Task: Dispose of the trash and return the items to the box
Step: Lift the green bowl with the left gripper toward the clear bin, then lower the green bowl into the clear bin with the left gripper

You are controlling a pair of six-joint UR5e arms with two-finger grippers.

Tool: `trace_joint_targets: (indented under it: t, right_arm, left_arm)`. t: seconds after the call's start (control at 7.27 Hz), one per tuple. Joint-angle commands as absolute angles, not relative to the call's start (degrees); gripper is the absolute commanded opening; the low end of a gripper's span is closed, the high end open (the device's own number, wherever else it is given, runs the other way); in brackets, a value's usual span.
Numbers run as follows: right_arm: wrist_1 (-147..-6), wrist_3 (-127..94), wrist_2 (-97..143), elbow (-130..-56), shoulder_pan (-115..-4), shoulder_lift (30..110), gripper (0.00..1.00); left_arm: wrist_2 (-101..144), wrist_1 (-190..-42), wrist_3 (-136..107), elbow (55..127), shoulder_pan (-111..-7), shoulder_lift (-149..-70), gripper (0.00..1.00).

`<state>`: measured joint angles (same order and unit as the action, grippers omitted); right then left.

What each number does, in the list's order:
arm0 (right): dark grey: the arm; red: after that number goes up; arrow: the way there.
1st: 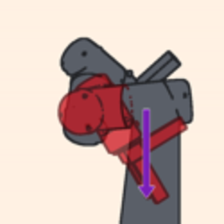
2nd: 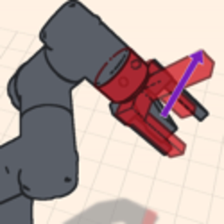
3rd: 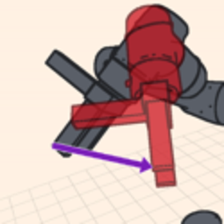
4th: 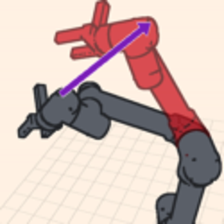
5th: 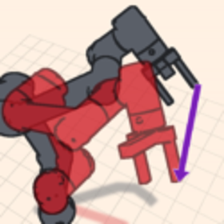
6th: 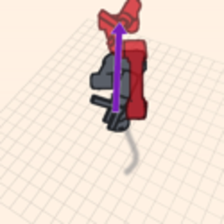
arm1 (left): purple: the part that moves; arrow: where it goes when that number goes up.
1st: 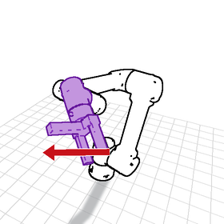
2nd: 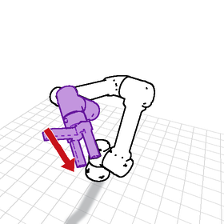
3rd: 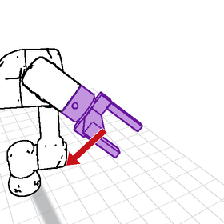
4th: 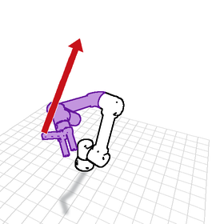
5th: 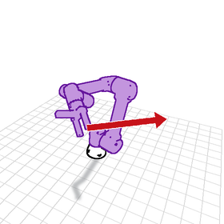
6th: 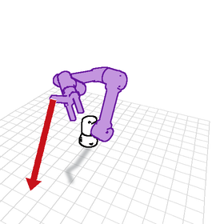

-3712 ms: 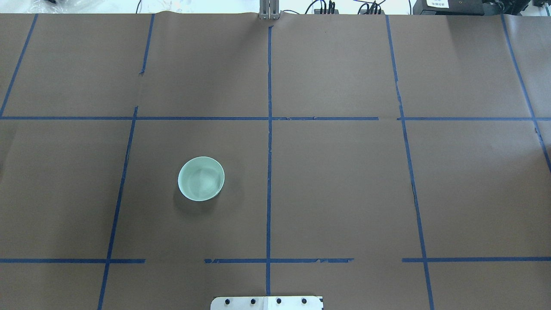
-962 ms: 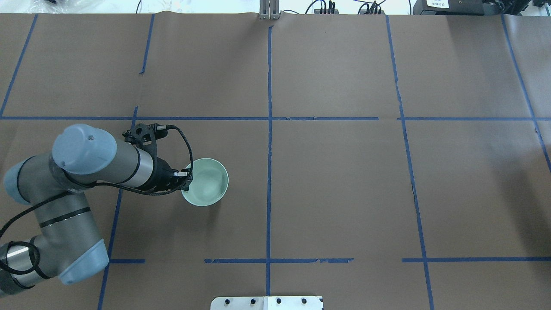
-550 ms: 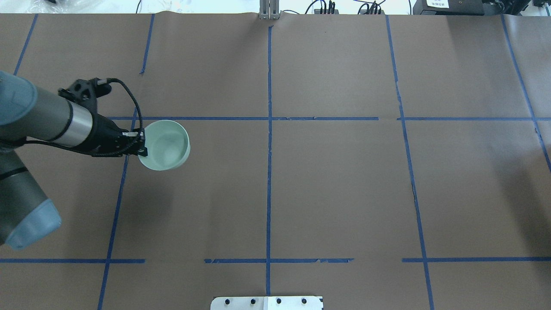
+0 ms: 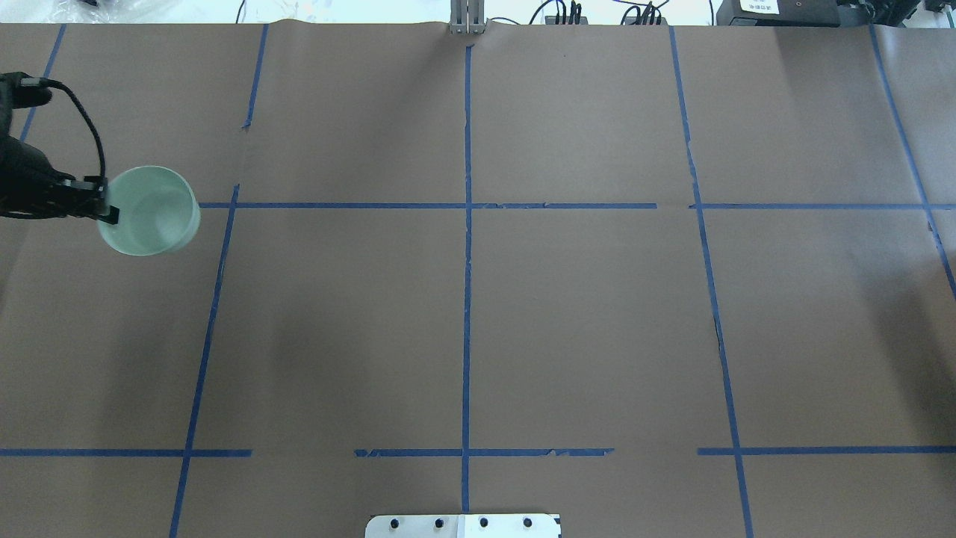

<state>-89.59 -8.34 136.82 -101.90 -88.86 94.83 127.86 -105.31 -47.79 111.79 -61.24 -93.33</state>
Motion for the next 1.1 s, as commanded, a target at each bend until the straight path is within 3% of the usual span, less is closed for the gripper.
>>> trace_joint_targets:
  t: [0.0, 0.55, 0.96]
  right_arm:
    - [-89.5, -9.1, 137.2, -97.9, -88.7, 91.9, 1.0]
    - [-89.5, -9.1, 139.7, -97.7, -88.8, 92.3, 1.0]
    - [-89.5, -9.1, 139.8, -97.9, -88.8, 92.4, 1.0]
  left_arm:
    - [132.9, -98.5, -25.5, 105.0, -74.7, -92.0, 0.0]
    - [132.9, -97.7, -3.0, 85.7, -93.1, -92.1, 0.0]
    - [132.4, -98.3, 6.0, 76.8, -98.3, -90.8, 0.0]
